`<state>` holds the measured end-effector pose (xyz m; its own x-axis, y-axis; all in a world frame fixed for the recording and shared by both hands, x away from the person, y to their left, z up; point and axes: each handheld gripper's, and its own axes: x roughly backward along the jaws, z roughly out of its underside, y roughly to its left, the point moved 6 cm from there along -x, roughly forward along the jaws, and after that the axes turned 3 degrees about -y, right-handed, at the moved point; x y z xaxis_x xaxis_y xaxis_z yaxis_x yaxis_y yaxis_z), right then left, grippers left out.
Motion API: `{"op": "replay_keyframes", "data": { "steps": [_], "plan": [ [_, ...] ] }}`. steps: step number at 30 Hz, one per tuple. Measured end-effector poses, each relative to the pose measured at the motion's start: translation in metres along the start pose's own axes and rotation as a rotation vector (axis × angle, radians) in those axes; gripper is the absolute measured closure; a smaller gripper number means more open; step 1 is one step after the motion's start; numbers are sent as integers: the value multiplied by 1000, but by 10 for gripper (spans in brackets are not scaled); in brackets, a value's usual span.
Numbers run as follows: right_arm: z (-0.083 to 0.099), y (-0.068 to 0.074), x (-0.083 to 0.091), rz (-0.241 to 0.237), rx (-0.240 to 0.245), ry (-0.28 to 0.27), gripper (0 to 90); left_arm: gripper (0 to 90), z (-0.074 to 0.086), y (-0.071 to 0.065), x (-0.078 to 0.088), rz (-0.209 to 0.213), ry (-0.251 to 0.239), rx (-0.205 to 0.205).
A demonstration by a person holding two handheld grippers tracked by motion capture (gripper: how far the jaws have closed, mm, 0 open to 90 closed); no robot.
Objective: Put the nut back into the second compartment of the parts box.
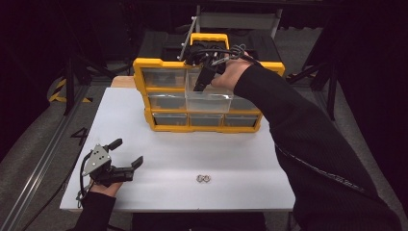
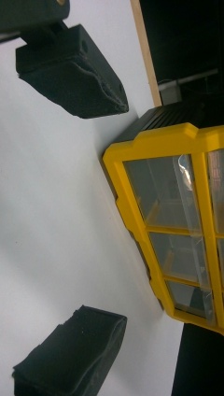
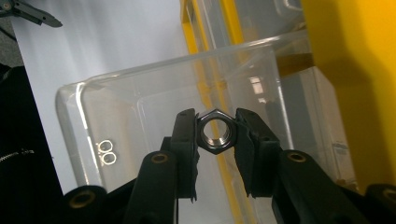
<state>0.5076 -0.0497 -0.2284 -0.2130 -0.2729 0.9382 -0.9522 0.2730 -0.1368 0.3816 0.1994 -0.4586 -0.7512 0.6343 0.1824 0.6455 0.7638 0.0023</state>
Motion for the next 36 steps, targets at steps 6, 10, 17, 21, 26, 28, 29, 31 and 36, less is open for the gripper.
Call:
{"op": "replay_keyframes", "data": {
  "steps": [6, 10, 17, 21, 26, 28, 29, 31, 36],
  "plan": [
    [1, 0, -8, -27, 6, 22, 695, 31, 0, 0, 0, -1, 1, 2],
    [-1, 1, -13, -49, 14, 25, 695, 31, 0, 0, 0, -4, -9, 4],
    [-3, 1, -15, -75, 28, 42, 695, 31, 0, 0, 0, -3, -3, 4],
    [-5, 3, -16, -93, 49, 51, 694, 31, 0, 1, 0, -4, -10, 6],
    [-6, 3, -17, -102, 65, 67, 694, 31, 0, 0, 0, -4, -3, 6],
    [-7, 4, -17, -91, 69, 61, 690, 31, 0, 0, 0, -5, -3, 6],
    [-8, 4, -17, -89, 67, 58, 687, 31, 0, 1, 0, -4, -8, 5],
    [-8, 3, -17, -76, 70, 47, 678, 32, 0, 1, 1, -4, -2, 6],
    [-6, 3, -13, -71, 67, 32, 644, 32, 0, 1, 0, -2, -3, 7]
  ]
}}
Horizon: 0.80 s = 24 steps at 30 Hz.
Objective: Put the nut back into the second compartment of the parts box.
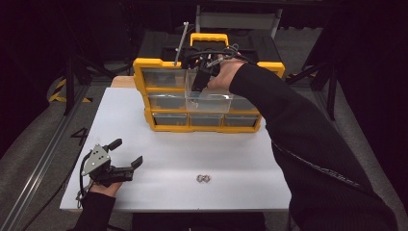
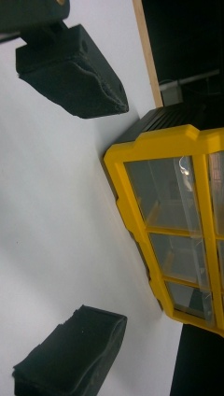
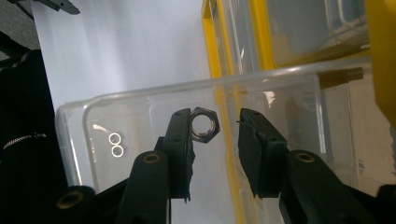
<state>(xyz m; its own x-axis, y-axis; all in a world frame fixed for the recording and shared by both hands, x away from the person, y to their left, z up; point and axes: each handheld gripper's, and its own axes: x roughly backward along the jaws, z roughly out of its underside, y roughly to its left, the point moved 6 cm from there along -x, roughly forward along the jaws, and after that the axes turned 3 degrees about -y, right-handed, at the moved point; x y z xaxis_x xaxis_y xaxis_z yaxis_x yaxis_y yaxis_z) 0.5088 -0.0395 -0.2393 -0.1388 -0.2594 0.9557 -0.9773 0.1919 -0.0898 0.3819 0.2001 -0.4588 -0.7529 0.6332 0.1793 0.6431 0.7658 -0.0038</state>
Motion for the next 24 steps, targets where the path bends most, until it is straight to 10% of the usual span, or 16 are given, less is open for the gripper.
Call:
{"op": "replay_keyframes", "data": {
  "steps": [24],
  "plan": [
    [33, 41, 76, 158, -29, -181, 277, 32, 1, -1, -1, 1, 6, 1]
  ]
}}
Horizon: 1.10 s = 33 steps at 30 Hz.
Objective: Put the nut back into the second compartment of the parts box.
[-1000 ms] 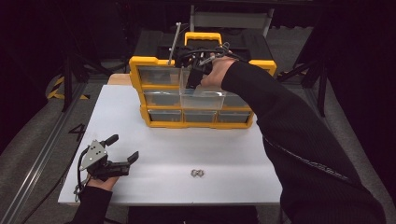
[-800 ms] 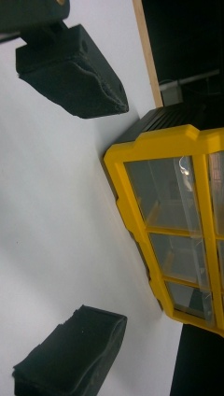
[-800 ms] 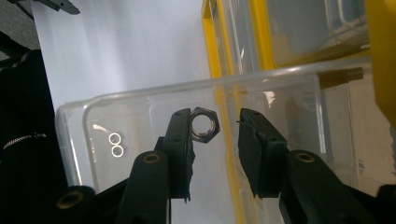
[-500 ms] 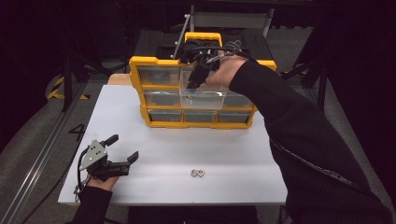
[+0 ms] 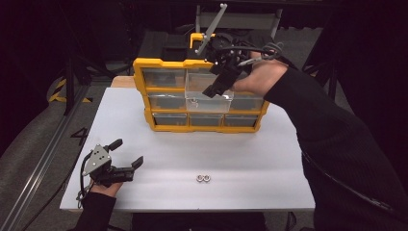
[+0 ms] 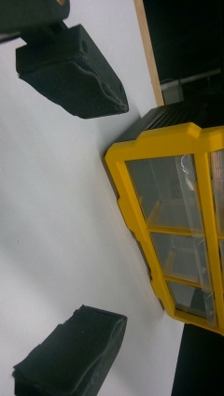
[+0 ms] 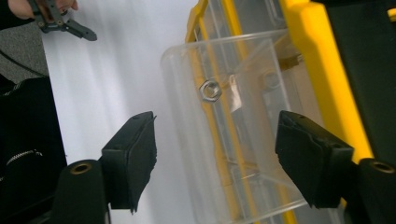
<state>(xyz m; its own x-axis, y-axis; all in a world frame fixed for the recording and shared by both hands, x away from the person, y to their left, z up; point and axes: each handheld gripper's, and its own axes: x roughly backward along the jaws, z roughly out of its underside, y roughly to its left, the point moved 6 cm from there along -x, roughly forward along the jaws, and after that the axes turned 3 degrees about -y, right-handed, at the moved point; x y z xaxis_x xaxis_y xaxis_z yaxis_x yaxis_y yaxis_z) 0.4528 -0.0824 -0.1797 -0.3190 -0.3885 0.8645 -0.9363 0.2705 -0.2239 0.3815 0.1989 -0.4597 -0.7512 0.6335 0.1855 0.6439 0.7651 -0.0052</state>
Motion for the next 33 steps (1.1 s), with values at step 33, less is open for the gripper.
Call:
{"op": "replay_keyframes", "data": {
  "steps": [33],
  "plan": [
    [77, 76, -73, -65, 3, -41, 197, 32, 0, -2, -1, 1, 0, -2]
  ]
}}
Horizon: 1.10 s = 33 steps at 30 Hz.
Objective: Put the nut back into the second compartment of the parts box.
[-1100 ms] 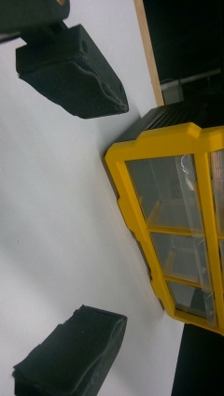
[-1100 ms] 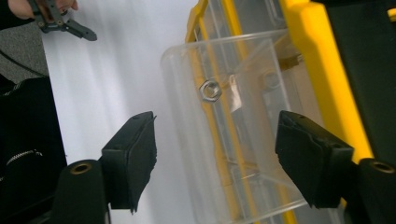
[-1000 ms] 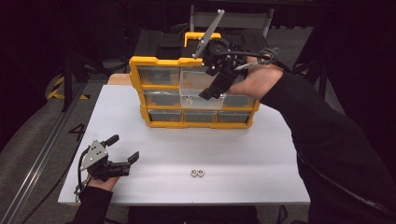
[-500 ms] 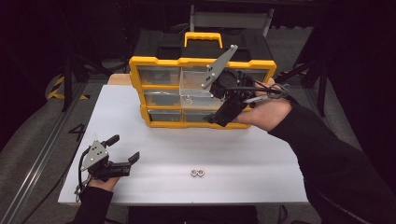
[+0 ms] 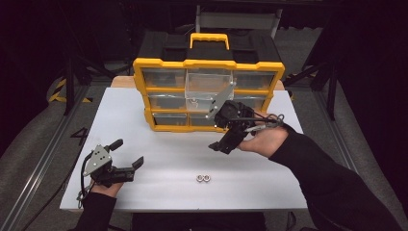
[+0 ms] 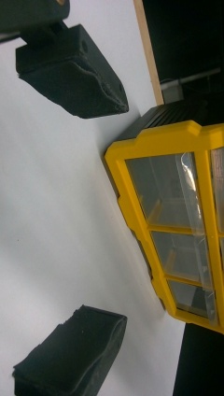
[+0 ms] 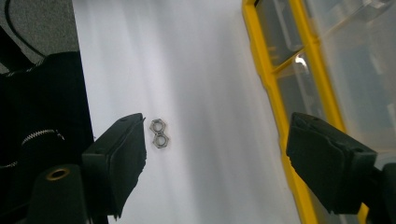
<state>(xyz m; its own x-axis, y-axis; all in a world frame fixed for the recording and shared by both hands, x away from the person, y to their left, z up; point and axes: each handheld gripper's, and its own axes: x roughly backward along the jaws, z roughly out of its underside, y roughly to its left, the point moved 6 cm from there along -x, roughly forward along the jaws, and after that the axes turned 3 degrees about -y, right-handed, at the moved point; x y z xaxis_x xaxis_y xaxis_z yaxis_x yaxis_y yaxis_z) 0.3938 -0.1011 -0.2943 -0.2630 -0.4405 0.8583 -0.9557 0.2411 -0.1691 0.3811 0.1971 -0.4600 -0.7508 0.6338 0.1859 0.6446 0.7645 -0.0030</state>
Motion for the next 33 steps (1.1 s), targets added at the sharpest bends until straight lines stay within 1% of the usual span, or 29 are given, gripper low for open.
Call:
{"op": "replay_keyframes", "data": {
  "steps": [2, 3, 4, 5, 6, 7, 8, 12, 16, 21, 24, 25, 26, 29, 31, 33],
  "plan": [
    [4, 3, -8, -10, -15, 10, 195, 32, 0, 0, 0, 0, 0, 0],
    [6, 3, -11, -13, -14, 11, 194, 32, 0, 0, 0, 0, 0, 1],
    [10, 6, -19, -21, -24, 24, 192, 32, 0, 0, 0, 0, 0, 1],
    [10, 6, -19, -21, -24, 24, 192, 32, 0, 0, 0, 1, 2, -3],
    [13, 7, -24, -30, -18, 32, 192, 32, 0, 0, 0, 1, 2, -3],
    [16, 9, -29, -32, -28, 40, 191, 32, 0, 0, 0, 0, 0, 1],
    [18, 10, -35, -41, -26, 45, 189, 32, 0, 0, 0, 0, 0, 0],
    [25, 15, -49, -58, -43, 60, 188, 32, 0, 0, 0, 1, 2, -2],
    [30, 18, -62, -52, -38, 69, 186, 32, 0, 0, 0, 1, 0, 0],
    [40, 25, -83, -56, -29, 101, 184, 32, 0, 0, 0, 0, 1, 0],
    [46, 32, -97, -82, -36, 127, 185, 32, 0, 0, 0, 0, 1, 0],
    [47, 33, -101, -78, -34, 133, 184, 32, 0, 0, 0, 0, 1, 0],
    [47, 33, -101, -78, -34, 133, 184, 32, 0, 0, 0, 0, 1, 0],
    [52, 40, -116, -104, -29, 150, 191, 32, 0, 0, 0, 0, 1, 0],
    [57, 43, -126, -116, -16, 173, 201, 32, 0, 0, 0, 0, 1, -1],
    [59, 46, -133, -124, -22, 181, 217, 32, 0, 0, 0, 0, 1, -1]
  ]
}}
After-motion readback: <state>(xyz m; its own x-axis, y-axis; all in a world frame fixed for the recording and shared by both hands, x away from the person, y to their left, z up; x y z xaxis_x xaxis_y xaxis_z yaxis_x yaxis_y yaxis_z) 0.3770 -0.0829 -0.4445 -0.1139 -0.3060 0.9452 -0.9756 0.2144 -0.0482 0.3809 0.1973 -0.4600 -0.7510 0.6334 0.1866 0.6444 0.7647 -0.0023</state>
